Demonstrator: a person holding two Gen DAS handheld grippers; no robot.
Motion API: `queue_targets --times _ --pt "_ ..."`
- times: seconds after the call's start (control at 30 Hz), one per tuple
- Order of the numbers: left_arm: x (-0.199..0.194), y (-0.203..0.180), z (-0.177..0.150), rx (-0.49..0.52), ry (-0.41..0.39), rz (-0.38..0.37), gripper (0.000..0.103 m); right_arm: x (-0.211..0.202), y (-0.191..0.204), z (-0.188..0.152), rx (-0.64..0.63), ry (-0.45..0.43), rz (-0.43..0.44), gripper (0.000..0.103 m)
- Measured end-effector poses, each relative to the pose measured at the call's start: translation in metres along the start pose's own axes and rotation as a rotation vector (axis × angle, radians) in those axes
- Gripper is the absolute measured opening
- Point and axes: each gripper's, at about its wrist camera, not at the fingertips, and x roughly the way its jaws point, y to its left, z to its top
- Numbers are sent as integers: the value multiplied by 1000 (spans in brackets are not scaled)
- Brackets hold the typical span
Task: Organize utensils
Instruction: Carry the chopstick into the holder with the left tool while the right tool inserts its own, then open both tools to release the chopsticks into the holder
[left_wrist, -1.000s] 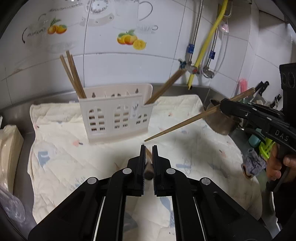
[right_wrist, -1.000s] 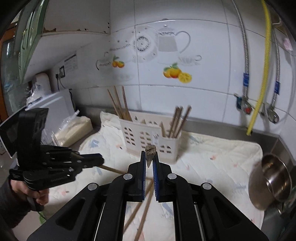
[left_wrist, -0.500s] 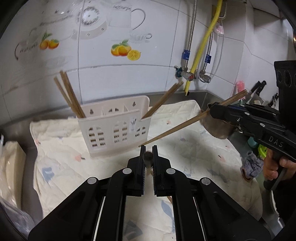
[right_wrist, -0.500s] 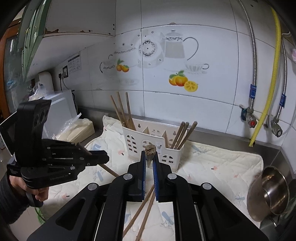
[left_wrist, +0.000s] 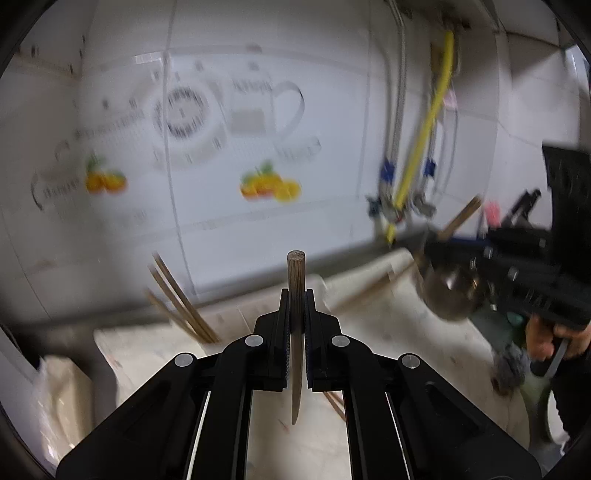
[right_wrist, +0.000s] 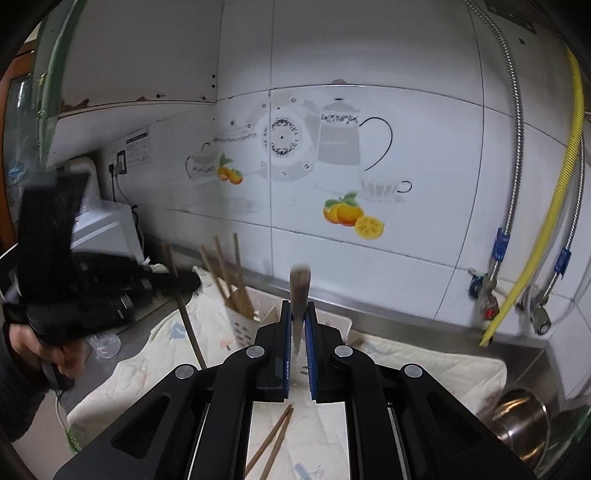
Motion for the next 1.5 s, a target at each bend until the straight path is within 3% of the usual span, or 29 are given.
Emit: queue_targets --times 0.2,0.4,0.7,1.03,1.3,1.43,1.5 --pt "-17 23 53 -23 -117 38 5 10 -6 15 -7 1 -11 7" --pt "0 41 76 -42 -148 123 5 23 -12 28 1 -23 -29 7" --pt "47 71 51 -112 -61 149 5 50 -22 35 44 -41 -49 7" --pt "78 83 14 -165 48 115 6 94 -22 8 55 65 -38 7" --pt "78 82 4 -175 62 108 9 106 -28 -8 83 102 -41 8" --pt "65 77 3 -170 40 115 31 94 -28 -7 80 76 -56 10" --pt "58 73 3 -163 29 115 36 83 -27 -7 78 54 -61 17"
